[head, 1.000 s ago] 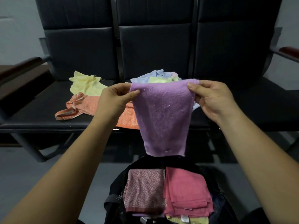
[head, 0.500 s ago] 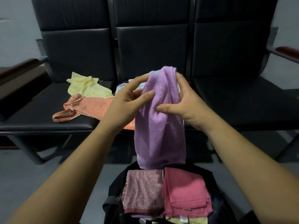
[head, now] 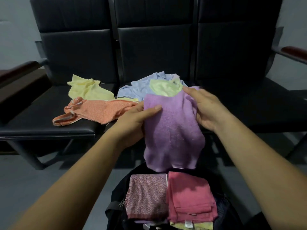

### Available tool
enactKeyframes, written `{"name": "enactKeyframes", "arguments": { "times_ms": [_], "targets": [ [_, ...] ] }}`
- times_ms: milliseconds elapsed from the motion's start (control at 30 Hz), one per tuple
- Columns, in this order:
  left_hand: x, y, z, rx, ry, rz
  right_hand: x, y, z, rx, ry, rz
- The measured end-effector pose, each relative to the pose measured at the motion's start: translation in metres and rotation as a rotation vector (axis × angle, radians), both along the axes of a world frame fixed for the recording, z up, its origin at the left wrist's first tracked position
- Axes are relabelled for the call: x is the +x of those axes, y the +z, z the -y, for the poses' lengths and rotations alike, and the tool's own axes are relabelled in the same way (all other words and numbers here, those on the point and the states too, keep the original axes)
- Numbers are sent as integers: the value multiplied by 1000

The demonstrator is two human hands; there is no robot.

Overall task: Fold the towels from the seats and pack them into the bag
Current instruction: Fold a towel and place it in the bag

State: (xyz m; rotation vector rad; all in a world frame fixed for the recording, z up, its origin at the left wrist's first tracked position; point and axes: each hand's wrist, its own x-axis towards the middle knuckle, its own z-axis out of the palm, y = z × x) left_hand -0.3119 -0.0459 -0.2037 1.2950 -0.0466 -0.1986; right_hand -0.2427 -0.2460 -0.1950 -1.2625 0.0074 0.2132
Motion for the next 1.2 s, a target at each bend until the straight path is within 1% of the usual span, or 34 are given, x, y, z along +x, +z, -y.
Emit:
{"name": "enactKeyframes", "arguments": {
  "times_ms": [67,167,267,333,400,467,533,600,667,733,833,867,933,1000,1033,1067,1100,1133,1200],
  "targets": [
    [2,1,5,-52,128,-12,-4,-3,-1,-44,99,-49],
    [4,6,6,-166,263,-36,-11,-7,-1,19,240,-96],
    [6,9,-1,-265,284,-53,-13,-14,1,95,363,-65],
    [7,9,-6,-290,277,-47,-9,-17,2,76,346,-2],
    [9,8,-14,-202,240,8,-7,-17,1,56,273,45],
    [11,5,-24,-24,157,89,-5,-16,1,48,174,101],
    [12,4,-34,134,95,116,-3,-16,3,-3,64,152],
    [13,0,-41,284,102,124,0,-17,3,-172,-33,187],
    [13,-2,-42,414,167,134,-2,-17,3,-366,-93,197],
    [12,-3,-40,470,240,140,-5,-16,1,-421,-132,193],
    [12,-2,-37,450,288,119,-8,-14,0,-469,-220,245],
    [11,-2,-35,421,312,111,-7,-13,0,-440,-211,265],
    [10,-2,-32,370,385,105,-5,-10,3,-267,-90,232],
    [11,-3,-32,345,434,126,-2,-7,9,-106,127,132],
    [12,-3,-33,310,419,136,0,-7,13,-98,235,103],
    [11,-2,-35,276,370,151,2,-8,16,-145,311,95],
    [11,-1,-37,275,306,173,2,-9,18,-240,355,117],
    [11,-1,-41,334,251,214,2,-10,19,-381,357,182],
    [10,0,-45,546,219,309,3,-10,20,-682,263,351]
  ]
}}
